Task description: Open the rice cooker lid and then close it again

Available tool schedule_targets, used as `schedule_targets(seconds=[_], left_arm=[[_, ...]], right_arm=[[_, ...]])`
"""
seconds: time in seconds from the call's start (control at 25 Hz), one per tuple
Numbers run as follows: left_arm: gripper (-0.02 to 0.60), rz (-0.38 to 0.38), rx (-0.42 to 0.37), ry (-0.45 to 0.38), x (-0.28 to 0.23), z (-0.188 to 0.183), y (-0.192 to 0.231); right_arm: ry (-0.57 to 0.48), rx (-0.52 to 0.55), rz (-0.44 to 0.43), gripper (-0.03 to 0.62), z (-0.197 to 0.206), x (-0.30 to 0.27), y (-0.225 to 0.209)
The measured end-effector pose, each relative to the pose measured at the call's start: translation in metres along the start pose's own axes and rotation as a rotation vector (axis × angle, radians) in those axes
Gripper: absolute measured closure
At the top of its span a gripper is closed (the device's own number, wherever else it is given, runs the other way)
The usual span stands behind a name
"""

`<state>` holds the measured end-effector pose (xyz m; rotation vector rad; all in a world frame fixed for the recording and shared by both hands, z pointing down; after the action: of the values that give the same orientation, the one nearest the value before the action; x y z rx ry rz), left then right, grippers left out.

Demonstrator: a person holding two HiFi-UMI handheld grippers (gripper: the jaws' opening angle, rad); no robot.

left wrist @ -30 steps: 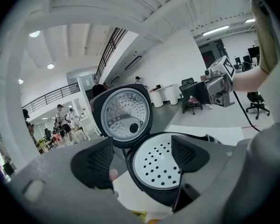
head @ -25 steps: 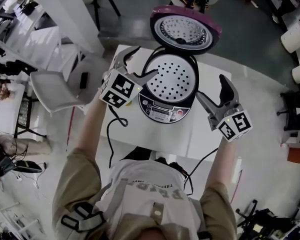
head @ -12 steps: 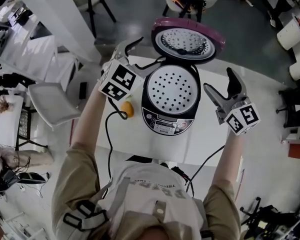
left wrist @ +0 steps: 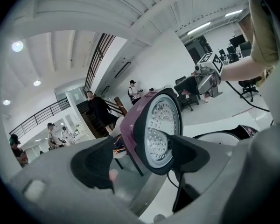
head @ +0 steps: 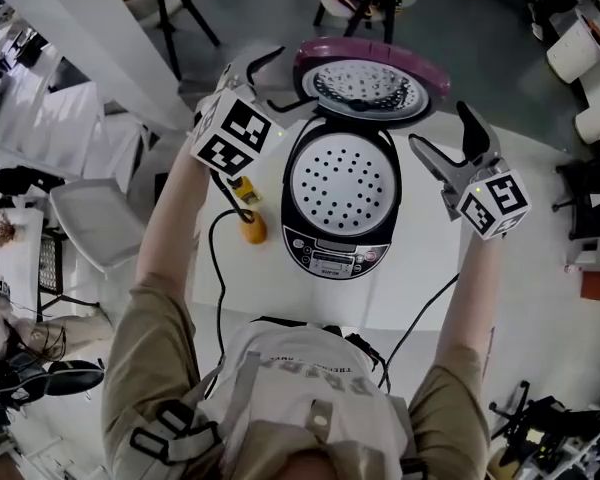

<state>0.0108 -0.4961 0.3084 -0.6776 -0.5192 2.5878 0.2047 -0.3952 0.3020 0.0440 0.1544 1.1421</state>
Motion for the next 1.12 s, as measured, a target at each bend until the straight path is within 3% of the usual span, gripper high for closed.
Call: schedule_targets(seconds=[0.6, 1.12], left_arm=[[0.175, 0.142, -0.086, 0.067, -0.035, 0.003, 0.003], [0.173, 0.142, -0.126, 0.115, -0.033, 0.002, -0.005]], right_arm=[[0.079, 0.080, -0.078, 0.130, -0.001, -0.047, -0.015], [0.085, 0.095, -0.138, 0.131, -0.003, -0.041, -0.003]])
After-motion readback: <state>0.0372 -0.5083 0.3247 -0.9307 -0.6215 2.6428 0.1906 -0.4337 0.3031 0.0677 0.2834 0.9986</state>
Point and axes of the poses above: the fingertips, and each gripper's own axes: x backward along the fingers, y to its left, z out of its underside, the point moved 1 cm from there along x, backward along the fingers, and after that the axes turned 6 degrees about z, right-handed, at the moved point
